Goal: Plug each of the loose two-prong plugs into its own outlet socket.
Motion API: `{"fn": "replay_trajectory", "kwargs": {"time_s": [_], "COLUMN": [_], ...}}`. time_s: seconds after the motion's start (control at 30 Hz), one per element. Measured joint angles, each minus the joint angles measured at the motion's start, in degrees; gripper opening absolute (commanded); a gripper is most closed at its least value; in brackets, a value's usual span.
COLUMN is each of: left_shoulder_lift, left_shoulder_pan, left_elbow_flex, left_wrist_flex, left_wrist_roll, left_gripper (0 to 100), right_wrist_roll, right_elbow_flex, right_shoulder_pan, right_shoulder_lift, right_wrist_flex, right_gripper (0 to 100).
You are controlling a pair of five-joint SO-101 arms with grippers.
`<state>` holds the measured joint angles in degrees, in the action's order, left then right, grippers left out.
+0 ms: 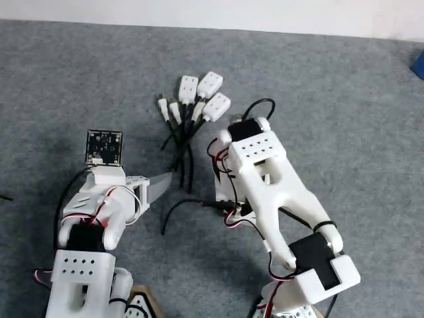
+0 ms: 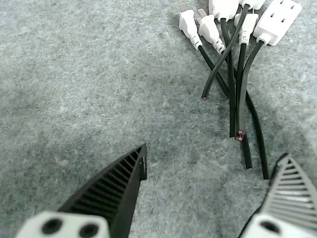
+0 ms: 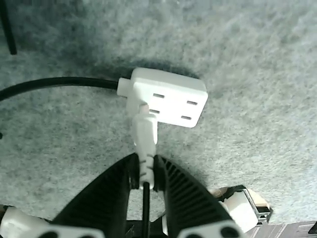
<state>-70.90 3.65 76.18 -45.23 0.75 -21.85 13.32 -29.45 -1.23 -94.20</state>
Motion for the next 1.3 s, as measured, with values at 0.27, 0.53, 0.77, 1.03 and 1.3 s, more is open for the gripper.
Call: {"fn": "replay_trajectory", "kwargs": {"time_s": [0.27,0.53,0.77,1.03,1.3], "left_shoulder_lift": [0.0,0.0,0.0,0.0,0.0], "left_shoulder_pan": [0.0,0.0,0.0,0.0,0.0], "left_elbow_flex": [0.0,0.0,0.0,0.0,0.0], "left_wrist_flex": [0.0,0.0,0.0,0.0,0.0], "left_wrist_roll": [0.0,0.0,0.0,0.0,0.0], "left_gripper": [39,39,39,39,39], "right_wrist_roll": [-0.5,-0.5,-0.2,0.4,0.4], "right_elbow_flex": [-3.5,-4.0,-4.0,-4.0,-4.0], "right_shoulder_pan": [0.4,0.6,4.1,5.9,4.7], "right_shoulder_lift": [-0.2,-0.2,-0.2,-0.2,-0.2], "right_wrist_flex": [-1.7,-1.8,-1.8,-1.8,-1.8], "right_gripper": [0.6,0.6,0.6,0.6,0.6]}}
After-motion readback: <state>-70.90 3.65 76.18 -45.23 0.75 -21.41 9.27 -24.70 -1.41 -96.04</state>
